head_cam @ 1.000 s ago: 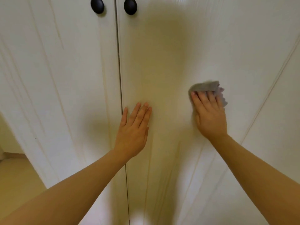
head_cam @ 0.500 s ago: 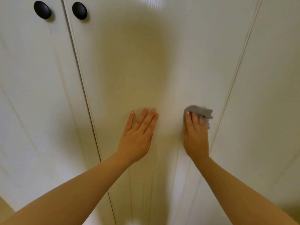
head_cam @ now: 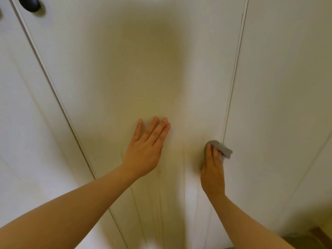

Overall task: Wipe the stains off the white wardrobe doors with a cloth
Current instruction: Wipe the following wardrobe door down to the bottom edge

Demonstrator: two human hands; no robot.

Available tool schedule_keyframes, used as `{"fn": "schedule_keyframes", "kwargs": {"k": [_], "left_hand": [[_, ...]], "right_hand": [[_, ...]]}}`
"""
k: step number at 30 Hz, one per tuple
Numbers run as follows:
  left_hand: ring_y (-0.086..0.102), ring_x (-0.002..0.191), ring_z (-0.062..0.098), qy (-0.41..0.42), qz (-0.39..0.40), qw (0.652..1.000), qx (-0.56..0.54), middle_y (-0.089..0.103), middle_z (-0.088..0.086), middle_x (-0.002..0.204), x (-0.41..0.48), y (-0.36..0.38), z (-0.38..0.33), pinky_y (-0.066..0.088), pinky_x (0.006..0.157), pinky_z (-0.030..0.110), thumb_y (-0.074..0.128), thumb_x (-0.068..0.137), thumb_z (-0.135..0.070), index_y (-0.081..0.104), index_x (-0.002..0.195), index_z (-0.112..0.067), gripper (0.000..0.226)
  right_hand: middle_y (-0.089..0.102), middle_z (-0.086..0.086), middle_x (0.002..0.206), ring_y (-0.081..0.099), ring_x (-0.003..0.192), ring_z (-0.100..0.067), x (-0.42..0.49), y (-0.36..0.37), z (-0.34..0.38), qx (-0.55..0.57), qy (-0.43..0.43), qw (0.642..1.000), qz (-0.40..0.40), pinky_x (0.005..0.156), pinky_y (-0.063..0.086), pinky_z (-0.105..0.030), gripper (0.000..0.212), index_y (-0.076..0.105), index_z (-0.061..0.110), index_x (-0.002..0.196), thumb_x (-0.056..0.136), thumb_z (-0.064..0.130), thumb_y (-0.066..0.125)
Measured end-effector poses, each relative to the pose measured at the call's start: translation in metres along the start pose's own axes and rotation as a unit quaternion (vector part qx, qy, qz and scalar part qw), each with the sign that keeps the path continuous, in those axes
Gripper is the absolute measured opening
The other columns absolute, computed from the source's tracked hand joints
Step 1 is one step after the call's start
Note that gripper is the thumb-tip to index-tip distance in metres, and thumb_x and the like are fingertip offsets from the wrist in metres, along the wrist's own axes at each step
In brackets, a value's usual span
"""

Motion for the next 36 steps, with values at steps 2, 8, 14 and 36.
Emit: {"fn": "schedule_keyframes", "kwargs": {"k": [2, 8, 14, 36], "left_hand": [[0.001, 0.147, 0.022, -0.002, -0.002, 1.0, 0.001, 0.023, 0.007, 0.151, 0.0, 0.0, 0.002, 0.009, 0.115, 0.051, 0.043, 0.089, -0.018, 0.025, 0.145, -0.007, 0.06], [0.016, 0.144, 0.026, 0.002, -0.006, 1.0, 0.003, 0.025, 0.007, 0.151, 0.001, 0.004, -0.003, 0.01, 0.114, 0.052, 0.054, 0.085, -0.015, 0.027, 0.144, -0.006, 0.066], [0.026, 0.139, 0.027, 0.009, -0.017, 1.0, 0.011, 0.029, 0.007, 0.151, -0.006, -0.002, 0.011, 0.011, 0.114, 0.053, 0.061, 0.08, -0.013, 0.031, 0.143, -0.007, 0.071], [0.026, 0.14, 0.025, 0.003, -0.031, 0.999, 0.012, 0.03, 0.008, 0.15, -0.013, -0.007, -0.001, 0.013, 0.114, 0.053, 0.06, 0.082, -0.013, 0.032, 0.143, -0.007, 0.068]], "right_hand": [[0.038, -0.03, 0.137, 0.02, 0.13, -0.036, 0.013, -0.007, -0.008, 0.019, -0.012, 1.0, 0.0, 0.091, 0.04, -0.065, 0.056, 0.037, -0.009, 0.134, 0.079, -0.008, 0.048], [0.024, -0.021, 0.149, 0.016, 0.139, -0.036, 0.064, -0.024, 0.025, 0.063, 0.112, 0.988, -0.092, 0.11, 0.01, -0.038, 0.051, 0.025, -0.001, 0.143, 0.093, -0.005, 0.035], [0.027, -0.02, 0.146, 0.019, 0.136, -0.037, 0.026, -0.004, 0.013, 0.039, -0.007, 0.999, -0.028, 0.107, 0.025, -0.059, 0.058, 0.027, -0.001, 0.141, 0.085, -0.007, 0.039], [0.046, -0.016, 0.135, 0.033, 0.124, -0.032, -0.003, 0.007, 0.02, -0.048, -0.1, 0.994, 0.016, 0.086, 0.049, -0.057, 0.078, 0.028, 0.009, 0.138, 0.071, -0.014, 0.061]]}}
Point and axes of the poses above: each hand's wrist, its own x-axis towards the middle knuckle, its own y-axis out of the palm, z = x × y, the point moved 1 cm from there along x, towards the middle knuckle
